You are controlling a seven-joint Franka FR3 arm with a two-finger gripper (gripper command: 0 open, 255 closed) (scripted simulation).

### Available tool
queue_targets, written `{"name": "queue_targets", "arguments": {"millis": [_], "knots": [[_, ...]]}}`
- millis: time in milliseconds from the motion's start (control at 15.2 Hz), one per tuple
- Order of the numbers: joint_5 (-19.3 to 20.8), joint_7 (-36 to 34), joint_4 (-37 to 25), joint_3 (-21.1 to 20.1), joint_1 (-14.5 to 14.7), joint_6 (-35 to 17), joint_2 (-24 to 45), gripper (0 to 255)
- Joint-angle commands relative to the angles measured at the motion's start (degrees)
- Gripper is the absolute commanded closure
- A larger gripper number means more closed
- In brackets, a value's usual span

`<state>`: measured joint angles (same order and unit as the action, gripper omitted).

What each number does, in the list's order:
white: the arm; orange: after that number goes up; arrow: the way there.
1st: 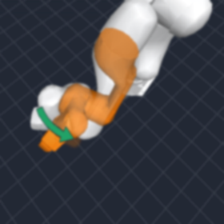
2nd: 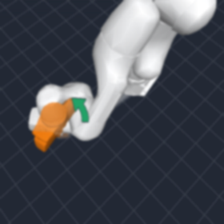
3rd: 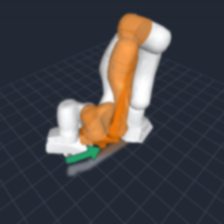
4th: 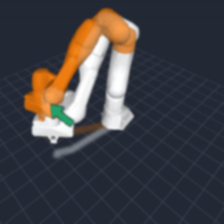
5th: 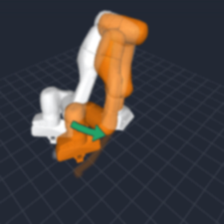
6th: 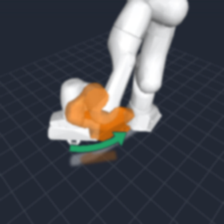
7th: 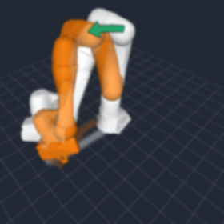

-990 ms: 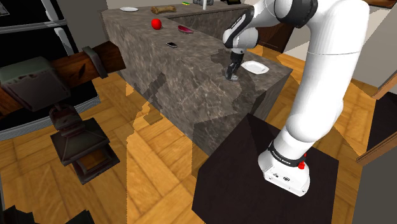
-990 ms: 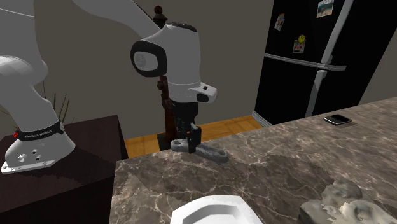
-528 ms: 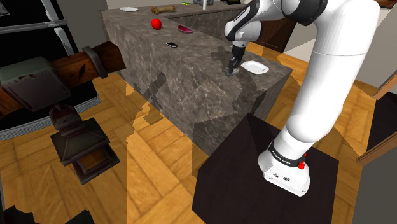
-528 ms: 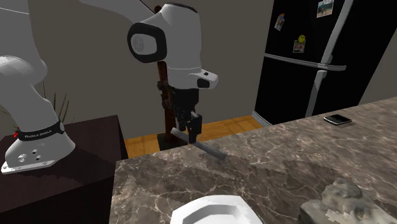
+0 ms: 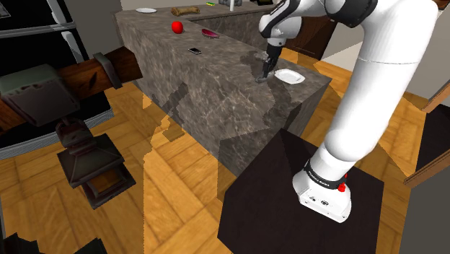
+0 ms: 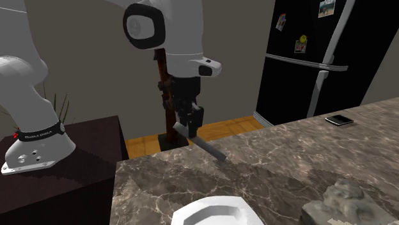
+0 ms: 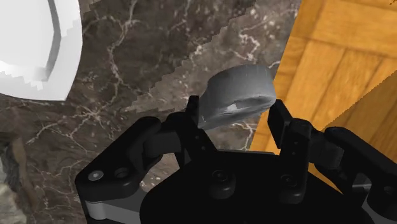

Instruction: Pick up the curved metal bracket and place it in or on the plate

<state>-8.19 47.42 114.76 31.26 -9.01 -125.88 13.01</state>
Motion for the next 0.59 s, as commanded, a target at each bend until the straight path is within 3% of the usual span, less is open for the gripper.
{"name": "queue_targets", "arguments": {"millis": [0,528], "knots": [[-0.85,2.67,-2.22,0.61,-1.8,1.23,1.31,255],[-6.13,14.24,-14.19,1.87,-11.46,6.11,10.19,255]]}}
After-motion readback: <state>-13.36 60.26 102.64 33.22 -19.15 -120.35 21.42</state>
